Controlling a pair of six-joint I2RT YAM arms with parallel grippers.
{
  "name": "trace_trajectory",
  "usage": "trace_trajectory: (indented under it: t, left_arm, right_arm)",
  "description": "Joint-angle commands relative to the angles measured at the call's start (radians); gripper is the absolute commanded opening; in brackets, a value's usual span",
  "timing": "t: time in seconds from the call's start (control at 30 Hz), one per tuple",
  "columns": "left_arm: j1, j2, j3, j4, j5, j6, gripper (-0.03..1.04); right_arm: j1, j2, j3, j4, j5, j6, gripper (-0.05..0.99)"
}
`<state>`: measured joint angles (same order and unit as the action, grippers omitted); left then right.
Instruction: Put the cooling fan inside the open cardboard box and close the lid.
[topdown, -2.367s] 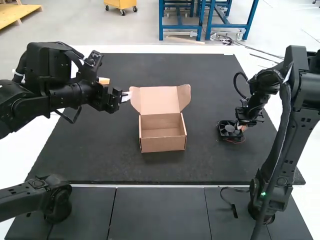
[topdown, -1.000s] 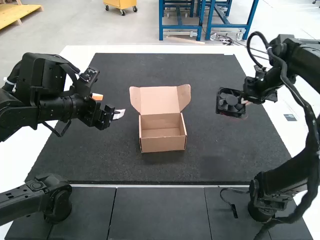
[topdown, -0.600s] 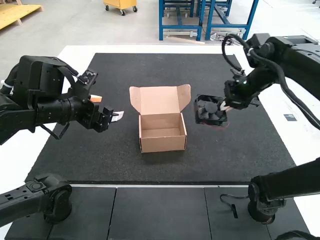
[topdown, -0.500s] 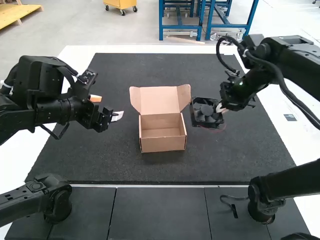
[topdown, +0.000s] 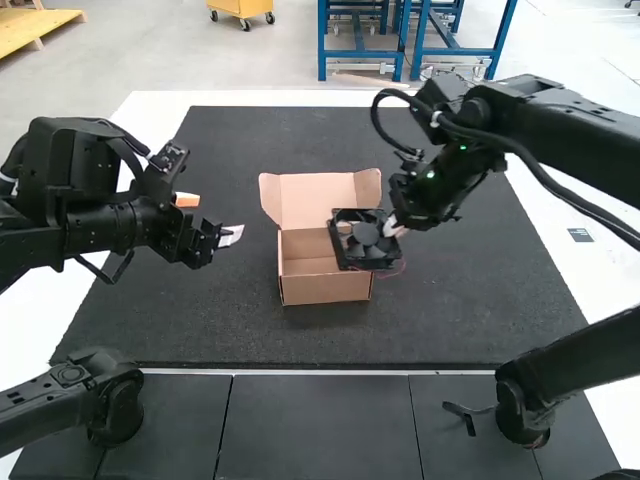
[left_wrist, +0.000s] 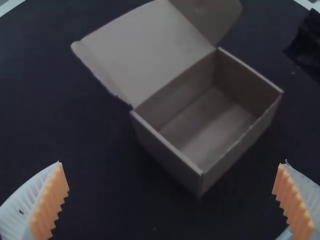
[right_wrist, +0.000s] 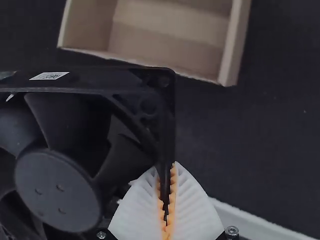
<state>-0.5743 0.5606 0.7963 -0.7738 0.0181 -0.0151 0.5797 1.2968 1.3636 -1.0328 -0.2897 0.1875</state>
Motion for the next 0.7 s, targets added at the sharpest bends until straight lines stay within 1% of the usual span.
trace_trajectory:
  t: [0.0, 0.23, 0.47, 0.67]
  left_arm:
    - [-0.004, -0.021, -0.008, 0.002, -0.009, 0.01, 0.97]
    - [-0.006, -0.024, -0.019, 0.004, -0.009, 0.01, 0.97]
    - [-0.004, -0.027, -0.022, 0.005, -0.009, 0.01, 0.97]
    - [-0.006, -0.033, -0.023, 0.004, -0.009, 0.01, 0.97]
  right_arm:
    - [0.048, 0.032, 0.063, 0.019, -0.023, 0.055, -0.02]
    - [0.097, 0.131, 0.12, 0.056, -0.017, 0.069, -0.02]
    - [0.091, 0.243, 0.184, 0.093, 0.026, 0.066, -0.02]
    - [0.089, 0.331, 0.209, 0.125, 0.027, 0.058, -0.02]
